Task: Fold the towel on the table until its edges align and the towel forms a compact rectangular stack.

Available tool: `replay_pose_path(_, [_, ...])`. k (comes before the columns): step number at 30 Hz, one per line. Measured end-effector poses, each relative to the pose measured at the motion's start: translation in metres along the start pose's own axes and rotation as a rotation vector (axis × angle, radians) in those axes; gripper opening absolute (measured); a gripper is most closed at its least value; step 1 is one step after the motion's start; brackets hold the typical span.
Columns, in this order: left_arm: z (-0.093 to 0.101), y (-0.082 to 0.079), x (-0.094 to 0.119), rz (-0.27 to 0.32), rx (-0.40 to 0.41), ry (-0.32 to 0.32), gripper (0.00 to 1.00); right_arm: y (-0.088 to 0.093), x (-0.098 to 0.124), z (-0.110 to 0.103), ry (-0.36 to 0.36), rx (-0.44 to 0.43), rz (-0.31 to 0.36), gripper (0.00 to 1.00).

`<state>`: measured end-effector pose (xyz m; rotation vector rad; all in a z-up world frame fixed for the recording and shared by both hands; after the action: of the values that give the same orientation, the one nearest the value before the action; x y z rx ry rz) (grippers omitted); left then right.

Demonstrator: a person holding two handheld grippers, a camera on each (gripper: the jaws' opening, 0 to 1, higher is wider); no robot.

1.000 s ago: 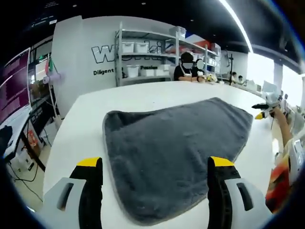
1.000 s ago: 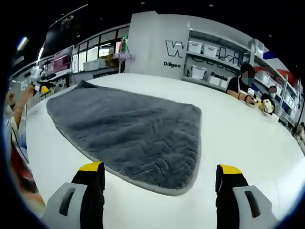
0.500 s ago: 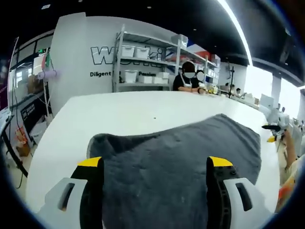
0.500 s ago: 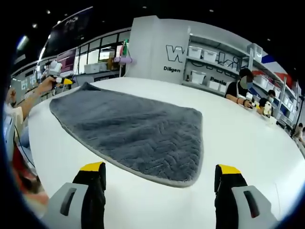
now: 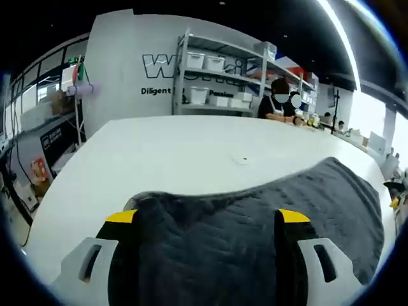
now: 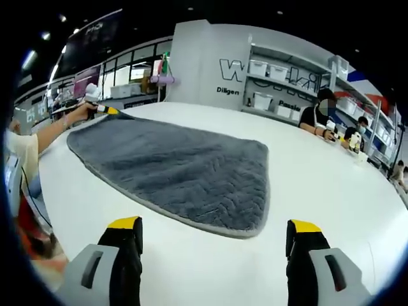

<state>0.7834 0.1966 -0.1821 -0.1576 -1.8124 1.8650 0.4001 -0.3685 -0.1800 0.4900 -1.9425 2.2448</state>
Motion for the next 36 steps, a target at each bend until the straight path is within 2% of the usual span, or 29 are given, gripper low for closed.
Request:
replay_pose_path(6, [-0.006, 0.012, -0.015, -0.041, 0.034, -0.050, 0.83, -0.001, -0.002, -0.002, -0.013, 0.005, -0.001, 0.94])
replay_pose_path(9, [-0.009, 0.023, -0.019, -0.066, 0.046, -0.076, 0.83, -0.001, -0.002, -0.002, -0.015, 0.011, -0.006, 0.94])
replay_pose_path(10, [-0.008, 0.025, -0.017, -0.045, 0.025, -0.081, 0.82, -0.001, -0.001, -0.002, -0.014, 0.012, -0.006, 0.94])
replay_pose_path(11, [-0.007, 0.026, -0.014, -0.050, 0.026, -0.084, 0.81, -0.002, -0.001, -0.001, -0.013, 0.012, -0.006, 0.94])
replay_pose_path(16, [-0.013, 0.018, -0.009, -0.035, 0.071, -0.061, 0.85, -0.003, -0.001, 0.002, -0.010, 0.014, -0.005, 0.94])
replay_pose_path(18, [-0.013, 0.013, -0.001, -0.011, 0.058, -0.053, 0.85, -0.004, -0.003, 0.003, -0.012, 0.013, -0.005, 0.94])
replay_pose_path(20, [-0.011, 0.011, 0.009, -0.027, 0.008, -0.042, 0.86, -0.005, -0.005, 0.003, -0.015, 0.015, -0.006, 0.94])
replay_pose_path(25, [-0.016, -0.001, 0.035, 0.000, 0.011, 0.003, 0.88, -0.011, -0.014, 0.003, -0.027, 0.023, 0.002, 0.94])
replay_pose_path(27, [-0.020, -0.009, 0.045, 0.038, 0.015, 0.006, 0.87, -0.013, -0.019, 0.002, -0.031, 0.029, 0.004, 0.94])
replay_pose_path(30, [-0.006, -0.010, 0.072, 0.031, -0.034, 0.046, 0.87, -0.015, -0.024, 0.001, -0.042, 0.031, 0.008, 0.94])
replay_pose_path(33, [0.003, -0.008, 0.088, 0.027, -0.062, 0.106, 0.89, -0.016, -0.029, 0.002, -0.056, 0.028, 0.007, 0.93])
replay_pose_path(35, [0.010, -0.006, 0.103, 0.049, -0.040, 0.155, 0.90, -0.015, -0.030, 0.003, -0.056, 0.029, 0.004, 0.93])
replay_pose_path(36, [0.014, -0.001, 0.113, 0.042, -0.036, 0.176, 0.90, -0.015, -0.030, 0.004, -0.054, 0.030, 0.001, 0.93])
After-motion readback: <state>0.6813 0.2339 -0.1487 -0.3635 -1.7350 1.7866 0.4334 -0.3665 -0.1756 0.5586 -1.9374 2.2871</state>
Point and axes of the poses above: the point that each gripper's makers call its tool centre point, and the gripper's own axes: x roughly backward along the fingers, z roughly to its right, y roughly out of its underside, the point moved 10 cm from there along x, roughly backward along the fingers, and after that the axes turned 10 degrees about z, right-handed, at the moved point
